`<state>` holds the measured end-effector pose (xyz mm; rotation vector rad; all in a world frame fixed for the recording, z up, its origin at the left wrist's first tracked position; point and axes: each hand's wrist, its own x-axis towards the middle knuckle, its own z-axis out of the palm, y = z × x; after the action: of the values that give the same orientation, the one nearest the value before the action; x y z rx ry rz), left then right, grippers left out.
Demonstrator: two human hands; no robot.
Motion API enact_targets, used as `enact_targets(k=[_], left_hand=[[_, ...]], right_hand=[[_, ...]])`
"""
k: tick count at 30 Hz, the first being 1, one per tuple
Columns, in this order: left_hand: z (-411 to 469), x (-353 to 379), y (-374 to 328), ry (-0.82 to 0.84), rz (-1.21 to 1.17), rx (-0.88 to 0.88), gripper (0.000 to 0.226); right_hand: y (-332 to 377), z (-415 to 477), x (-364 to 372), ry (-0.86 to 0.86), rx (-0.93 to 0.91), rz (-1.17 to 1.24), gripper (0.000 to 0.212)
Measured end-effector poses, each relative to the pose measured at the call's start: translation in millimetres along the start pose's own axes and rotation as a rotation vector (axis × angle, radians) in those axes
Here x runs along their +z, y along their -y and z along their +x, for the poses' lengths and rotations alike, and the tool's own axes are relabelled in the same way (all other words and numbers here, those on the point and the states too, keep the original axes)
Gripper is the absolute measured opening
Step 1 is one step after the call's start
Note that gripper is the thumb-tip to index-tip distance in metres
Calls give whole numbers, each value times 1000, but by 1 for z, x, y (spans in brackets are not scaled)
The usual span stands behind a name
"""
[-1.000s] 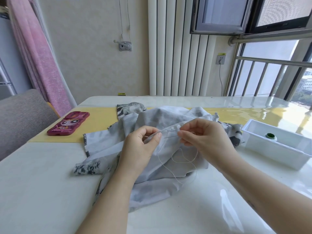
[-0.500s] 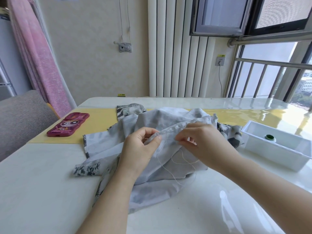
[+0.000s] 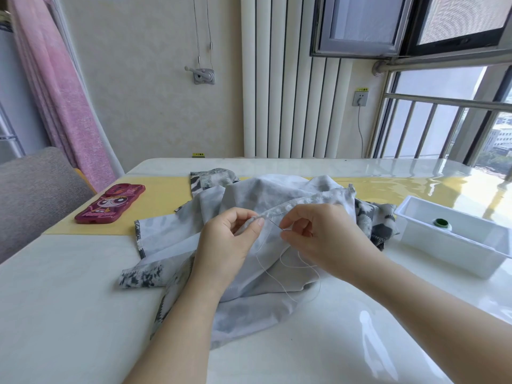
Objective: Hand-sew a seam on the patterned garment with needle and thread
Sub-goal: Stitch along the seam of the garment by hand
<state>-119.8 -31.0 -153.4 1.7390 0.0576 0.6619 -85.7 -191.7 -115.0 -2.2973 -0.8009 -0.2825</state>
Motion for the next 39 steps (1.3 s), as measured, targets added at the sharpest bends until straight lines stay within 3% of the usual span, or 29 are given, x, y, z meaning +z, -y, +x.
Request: enact_targets(k=[14, 20, 25, 28, 34, 39], left_hand=[[-4, 1, -2, 2, 43, 75, 8], [-4, 2, -3, -12, 68, 132, 18], [-1, -1, -3, -36, 24, 89, 13], [-1, 0, -3, -41, -9, 94, 13], [-4, 1, -6, -5, -85, 97, 16], [-5, 3, -7, -3, -112, 114, 17]], right_hand=[[8, 4, 2, 3, 10, 76, 13], [14, 15, 3, 29, 104, 383, 17], [10, 7, -12, 290, 99, 697, 12], [7, 6, -17, 322, 40, 618, 18], [11, 15, -5, 72, -184, 176, 22], [14, 20, -23, 8, -128, 61, 17]])
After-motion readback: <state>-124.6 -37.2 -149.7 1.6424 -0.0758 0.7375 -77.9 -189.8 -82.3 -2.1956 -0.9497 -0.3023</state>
